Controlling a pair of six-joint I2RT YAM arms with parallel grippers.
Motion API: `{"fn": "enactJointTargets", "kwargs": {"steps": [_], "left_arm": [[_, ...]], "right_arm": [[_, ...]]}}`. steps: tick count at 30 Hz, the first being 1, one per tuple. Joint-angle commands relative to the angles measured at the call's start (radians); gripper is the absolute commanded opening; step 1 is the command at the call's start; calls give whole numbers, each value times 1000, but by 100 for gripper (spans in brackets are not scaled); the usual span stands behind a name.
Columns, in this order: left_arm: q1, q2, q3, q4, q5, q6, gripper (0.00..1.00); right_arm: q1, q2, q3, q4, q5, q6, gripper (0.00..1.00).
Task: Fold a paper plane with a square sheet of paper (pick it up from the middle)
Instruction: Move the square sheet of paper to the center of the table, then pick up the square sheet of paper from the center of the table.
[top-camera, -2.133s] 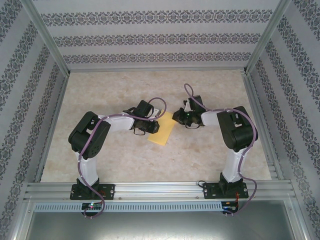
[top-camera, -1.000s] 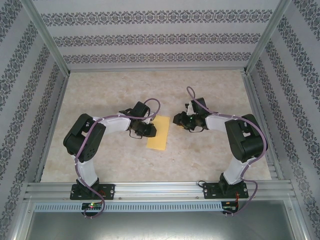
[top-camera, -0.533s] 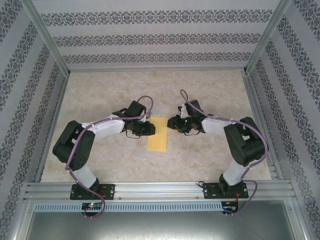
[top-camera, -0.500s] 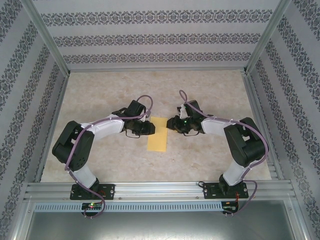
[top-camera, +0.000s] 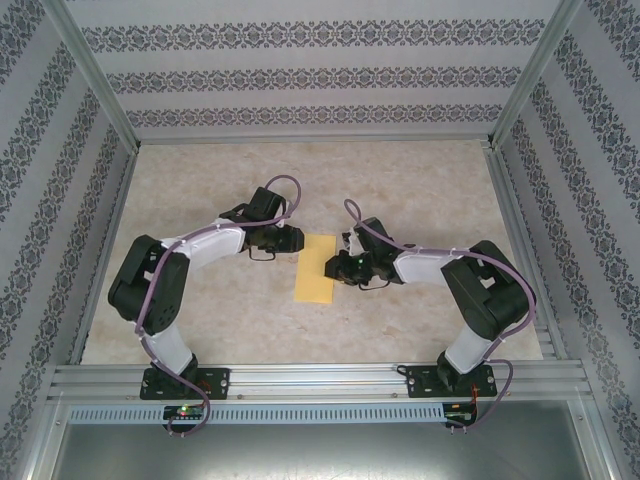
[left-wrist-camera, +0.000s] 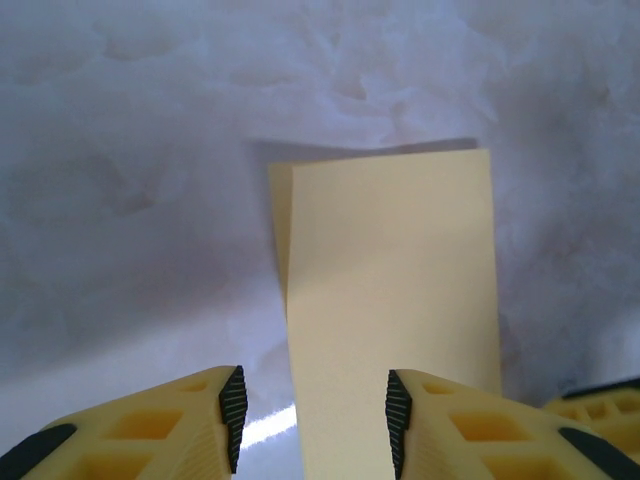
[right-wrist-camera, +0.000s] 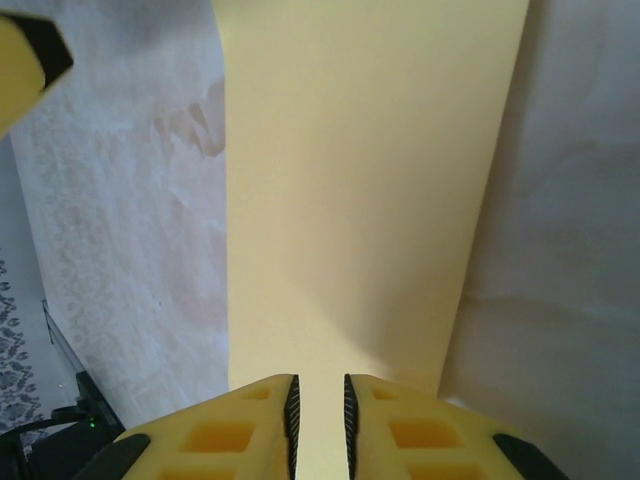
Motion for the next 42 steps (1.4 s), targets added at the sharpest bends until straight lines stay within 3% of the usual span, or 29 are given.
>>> {"fn": "enactJointTargets", "kwargs": {"steps": [1, 10, 24, 38, 42], "left_arm": [[21, 50, 39, 80, 22, 31, 45], [28, 138, 73, 126, 57, 31, 45], [29, 120, 30, 143, 82, 31, 45], [22, -117, -214, 176, 154, -119, 48], [12, -165, -260, 178, 168, -143, 49]], "right_arm": [[20, -35, -18, 18, 39, 23, 20], [40, -23, -22, 12, 69, 27, 17], [31, -53, -4, 12, 64, 24, 17], [30, -41, 30, -80, 61, -25, 17], [42, -72, 27, -138, 105, -66, 24]]}}
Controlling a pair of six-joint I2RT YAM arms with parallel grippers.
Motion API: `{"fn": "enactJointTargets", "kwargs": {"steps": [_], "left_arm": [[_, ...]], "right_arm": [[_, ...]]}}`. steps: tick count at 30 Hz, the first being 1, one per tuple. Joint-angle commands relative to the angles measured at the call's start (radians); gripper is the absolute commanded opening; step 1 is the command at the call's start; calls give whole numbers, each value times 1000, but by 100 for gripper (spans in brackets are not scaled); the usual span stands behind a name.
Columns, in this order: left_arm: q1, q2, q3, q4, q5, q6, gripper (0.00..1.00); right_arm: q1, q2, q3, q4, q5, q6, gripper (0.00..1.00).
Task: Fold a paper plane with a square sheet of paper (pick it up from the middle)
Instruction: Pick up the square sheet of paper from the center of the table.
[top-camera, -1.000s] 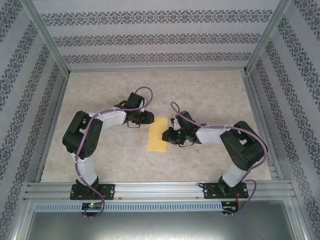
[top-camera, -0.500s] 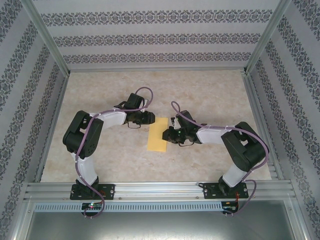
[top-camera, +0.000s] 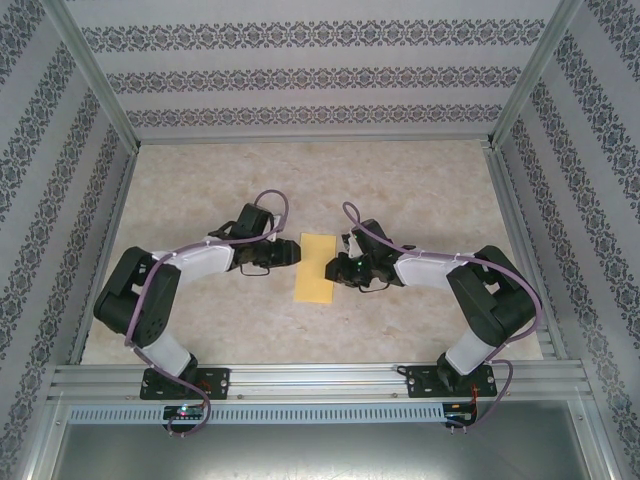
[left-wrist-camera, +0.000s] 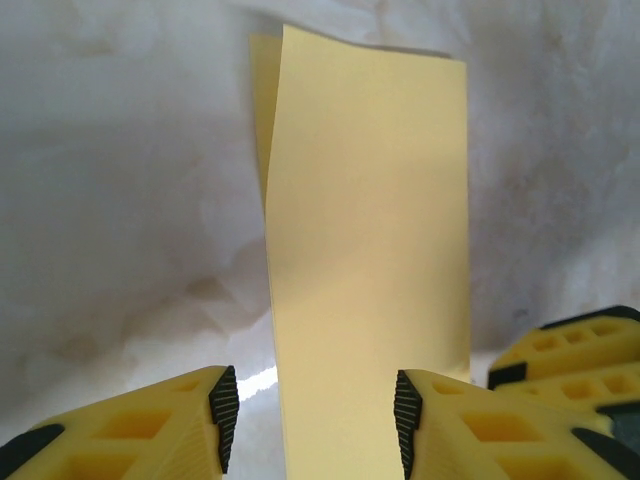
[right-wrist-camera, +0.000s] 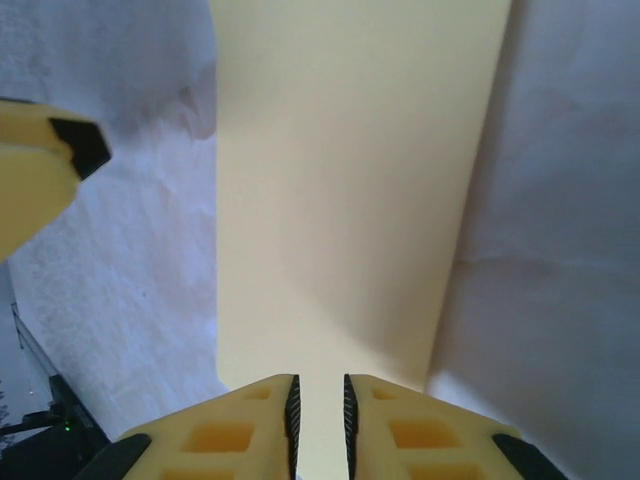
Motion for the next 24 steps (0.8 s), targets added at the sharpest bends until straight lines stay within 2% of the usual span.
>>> {"fn": "enactJointTargets", "kwargs": {"steps": [1, 7, 14, 24], "left_arm": [[-5, -42, -33, 14, 27, -44, 49], [-11, -74, -74, 69, 56, -59, 49], [-59, -14, -38, 124, 86, -61, 48], [-90, 109, -16, 141, 19, -32, 43]], "right_arm": [[14, -36, 20, -72, 49, -54, 26], [-37, -58, 59, -146, 81, -106, 38], [-110, 7, 154, -155, 43, -145, 40], [-165, 150, 287, -156, 0, -172, 41]]}}
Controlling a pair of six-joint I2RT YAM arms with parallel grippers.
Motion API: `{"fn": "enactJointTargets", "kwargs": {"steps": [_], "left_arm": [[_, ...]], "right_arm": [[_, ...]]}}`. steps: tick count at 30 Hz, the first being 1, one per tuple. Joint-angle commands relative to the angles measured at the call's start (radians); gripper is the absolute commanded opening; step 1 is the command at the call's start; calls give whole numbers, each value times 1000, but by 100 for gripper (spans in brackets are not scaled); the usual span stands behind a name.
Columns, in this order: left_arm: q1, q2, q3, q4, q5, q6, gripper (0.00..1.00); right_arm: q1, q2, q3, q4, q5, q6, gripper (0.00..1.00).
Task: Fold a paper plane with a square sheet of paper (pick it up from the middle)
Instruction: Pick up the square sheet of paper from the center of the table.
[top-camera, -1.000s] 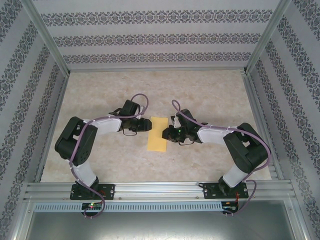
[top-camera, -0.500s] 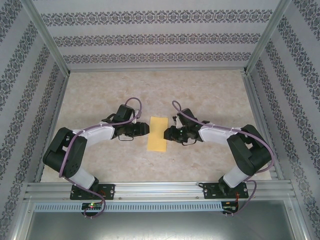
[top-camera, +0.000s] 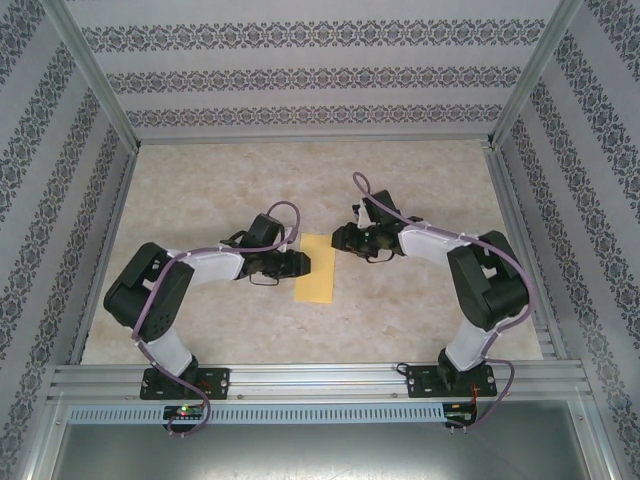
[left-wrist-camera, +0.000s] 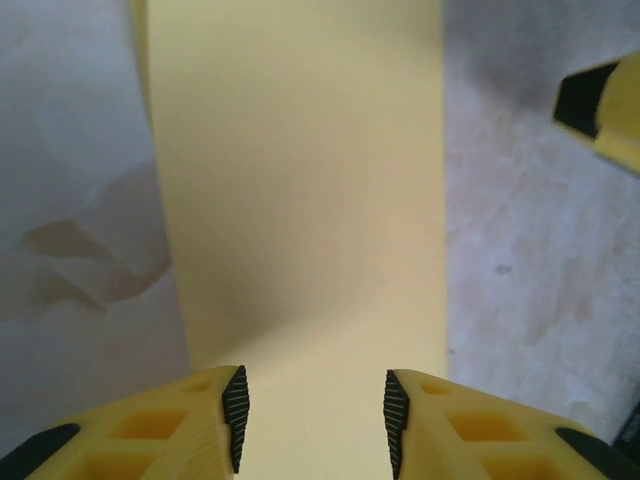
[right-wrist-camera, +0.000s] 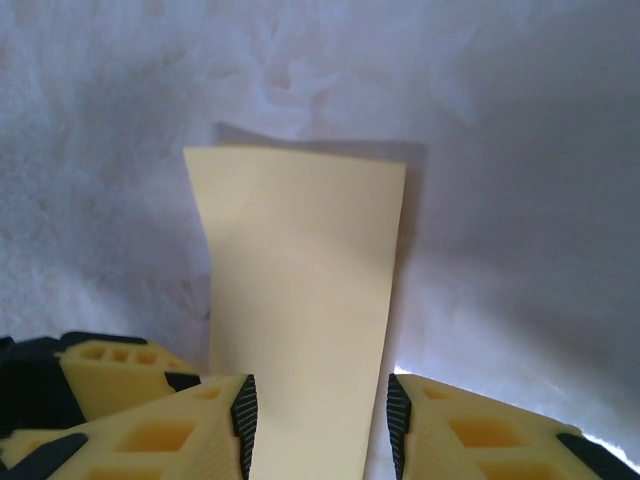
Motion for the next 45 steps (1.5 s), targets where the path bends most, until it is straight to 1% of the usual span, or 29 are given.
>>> {"fn": "enactJointTargets", "kwargs": {"steps": [1, 4, 8, 10, 13, 17, 22, 25, 30, 36, 45], "left_arm": [[-9, 36, 22, 40, -25, 23, 42], [-9, 64, 33, 36, -25, 34, 39], [-11, 83, 53, -14, -47, 74, 37], [-12, 85, 55, -46, -71, 100, 35], [-11, 97, 61, -87, -112, 133, 35], [-11, 116, 62, -115, -135, 159, 34], [-12, 127, 70, -148, -162, 186, 34], [-11, 129, 74, -162, -171, 202, 33], [-11, 130, 77, -177, -179, 217, 33], [-11, 138, 84, -189, -183, 233, 33], [-11, 140, 80, -185, -186, 240, 33]], "right_arm": [[-10, 53, 59, -12, -33, -31, 41], [-16, 88, 89, -10, -37, -34, 41], [-19, 136, 128, -29, -37, -47, 41], [-23, 148, 141, -57, -7, -59, 42], [-27, 152, 153, -88, 35, -77, 42], [-31, 163, 169, -114, 71, -91, 42], [-35, 197, 203, -129, 85, -93, 42], [-36, 230, 233, -130, 64, -93, 42], [-32, 249, 264, -141, 65, -104, 42], [-6, 250, 284, -140, 11, -108, 42], [5, 210, 237, -118, -52, -88, 41]]}}
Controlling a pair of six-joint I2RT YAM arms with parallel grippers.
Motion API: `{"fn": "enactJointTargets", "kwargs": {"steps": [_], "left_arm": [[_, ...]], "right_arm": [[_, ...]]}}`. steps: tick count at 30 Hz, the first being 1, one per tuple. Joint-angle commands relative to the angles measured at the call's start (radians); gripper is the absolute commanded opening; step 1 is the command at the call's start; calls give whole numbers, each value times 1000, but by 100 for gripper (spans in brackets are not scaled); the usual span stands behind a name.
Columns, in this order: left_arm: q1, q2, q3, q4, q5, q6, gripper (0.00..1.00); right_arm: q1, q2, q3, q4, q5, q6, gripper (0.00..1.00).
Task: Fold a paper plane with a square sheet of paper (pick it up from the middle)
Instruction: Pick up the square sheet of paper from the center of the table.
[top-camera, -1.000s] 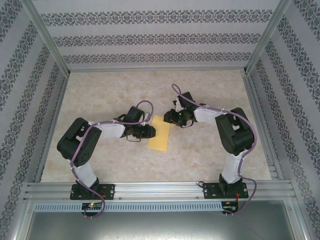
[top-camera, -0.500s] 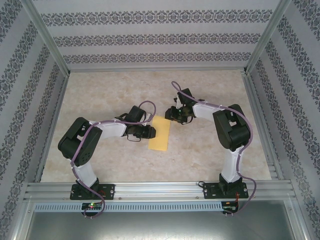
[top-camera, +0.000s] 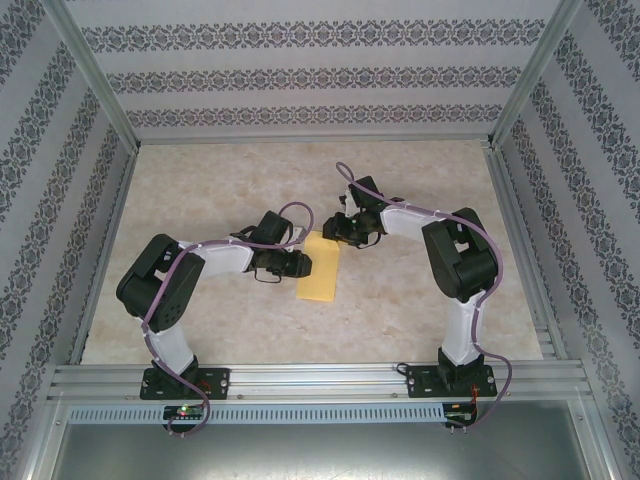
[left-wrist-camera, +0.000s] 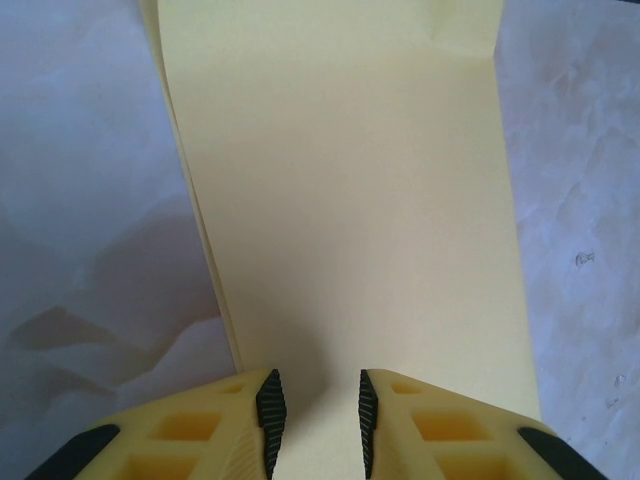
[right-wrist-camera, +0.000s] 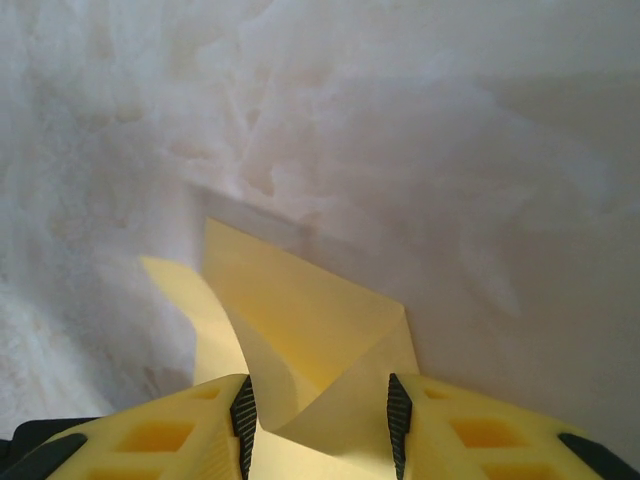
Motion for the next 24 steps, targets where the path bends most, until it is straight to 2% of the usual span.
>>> {"fn": "enactJointTargets", "kwargs": {"steps": [1, 5, 24], "left_arm": [[2, 63, -19, -83, -125, 38, 33], [2, 68, -21, -73, -121, 35, 33], [1, 73, -34, -61, -108, 30, 33]], "right_arm": [[7, -31, -29, 14, -52, 1, 41], [7, -52, -62, 33, -81, 3, 42], [-45, -111, -107, -36, 29, -69, 48]]}}
